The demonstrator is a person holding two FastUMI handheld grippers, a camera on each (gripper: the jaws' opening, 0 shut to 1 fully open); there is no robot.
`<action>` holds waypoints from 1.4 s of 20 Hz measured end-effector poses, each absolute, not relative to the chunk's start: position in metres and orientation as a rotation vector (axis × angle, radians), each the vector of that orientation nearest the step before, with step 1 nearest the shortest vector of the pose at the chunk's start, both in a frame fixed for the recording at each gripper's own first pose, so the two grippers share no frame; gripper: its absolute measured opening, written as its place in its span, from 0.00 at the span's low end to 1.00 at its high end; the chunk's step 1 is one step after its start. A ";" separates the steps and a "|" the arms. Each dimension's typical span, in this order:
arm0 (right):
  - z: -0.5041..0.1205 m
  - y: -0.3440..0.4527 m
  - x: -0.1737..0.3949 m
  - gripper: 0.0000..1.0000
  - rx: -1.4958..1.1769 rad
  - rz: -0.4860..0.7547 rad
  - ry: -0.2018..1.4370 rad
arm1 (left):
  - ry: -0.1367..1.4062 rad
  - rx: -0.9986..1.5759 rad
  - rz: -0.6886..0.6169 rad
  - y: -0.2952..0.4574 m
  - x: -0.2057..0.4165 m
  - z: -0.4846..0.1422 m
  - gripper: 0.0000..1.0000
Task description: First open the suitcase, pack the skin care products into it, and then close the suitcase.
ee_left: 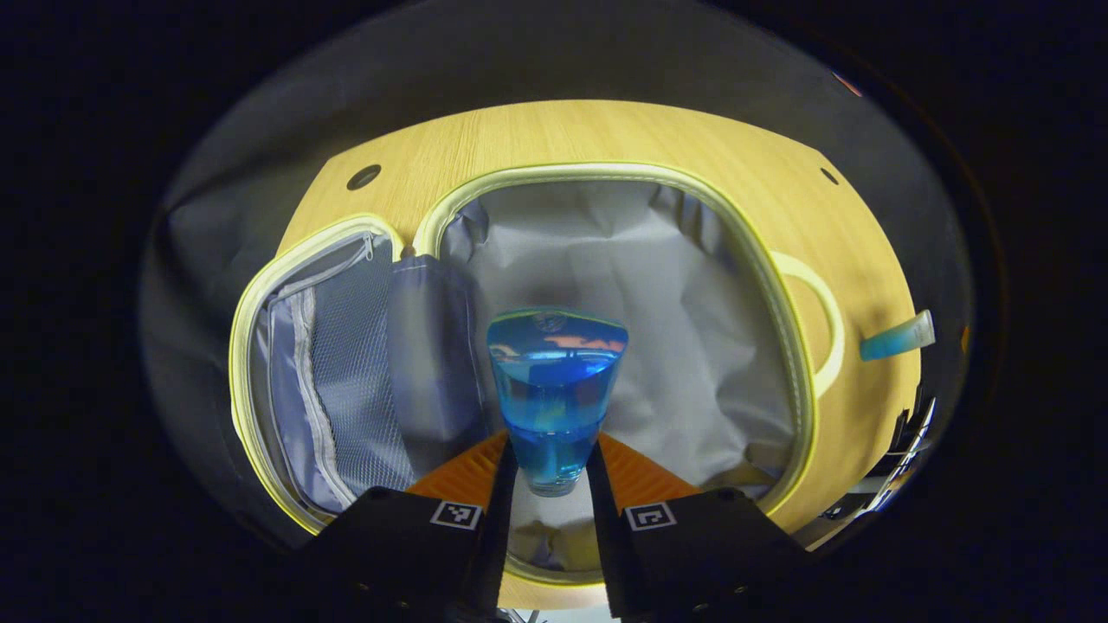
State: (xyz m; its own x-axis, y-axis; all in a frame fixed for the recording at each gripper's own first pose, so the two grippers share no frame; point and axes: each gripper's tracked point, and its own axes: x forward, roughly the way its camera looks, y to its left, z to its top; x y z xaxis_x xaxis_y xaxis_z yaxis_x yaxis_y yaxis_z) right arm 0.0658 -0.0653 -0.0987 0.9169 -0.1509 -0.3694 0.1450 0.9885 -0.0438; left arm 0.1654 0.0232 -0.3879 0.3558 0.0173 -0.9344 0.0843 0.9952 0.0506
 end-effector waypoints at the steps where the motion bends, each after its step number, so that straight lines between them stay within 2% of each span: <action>1: -0.099 -0.063 0.065 0.95 -0.017 -0.150 0.384 | 1.217 0.093 -0.053 0.022 0.168 -0.394 0.46; 7: -0.120 -0.045 0.066 0.95 -0.034 -0.093 0.441 | 1.207 0.061 -0.054 0.014 0.178 -0.409 0.48; 9: -0.126 -0.042 0.070 0.96 -0.044 -0.081 0.458 | 1.183 0.036 -0.090 0.001 0.178 -0.406 0.62; 11: -0.135 -0.041 0.068 0.96 -0.067 -0.065 0.479 | 1.161 0.074 -0.085 -0.001 0.178 -0.393 0.91; 12: -0.140 -0.042 0.067 0.96 -0.082 -0.056 0.499 | 1.139 0.096 -0.072 0.002 0.179 -0.386 0.99; 18: -0.176 -0.035 0.085 0.96 -0.178 0.031 0.566 | 0.944 0.199 -0.040 0.013 0.179 -0.320 0.99; 25: -0.226 -0.046 0.109 0.96 -0.286 0.116 0.690 | 0.678 0.035 -0.059 -0.027 0.138 -0.230 0.99; 28: -0.243 -0.044 0.112 0.89 -0.291 0.155 0.741 | 0.645 -0.031 -0.044 -0.035 0.114 -0.217 0.99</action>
State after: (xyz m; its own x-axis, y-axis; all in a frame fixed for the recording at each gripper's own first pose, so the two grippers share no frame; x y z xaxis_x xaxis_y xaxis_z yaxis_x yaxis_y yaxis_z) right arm 0.1124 -0.0444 -0.2435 0.7286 0.0364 -0.6840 -0.2404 0.9487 -0.2055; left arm 0.1139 -0.0353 -0.2175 0.7981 -0.0508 -0.6004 0.0314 0.9986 -0.0428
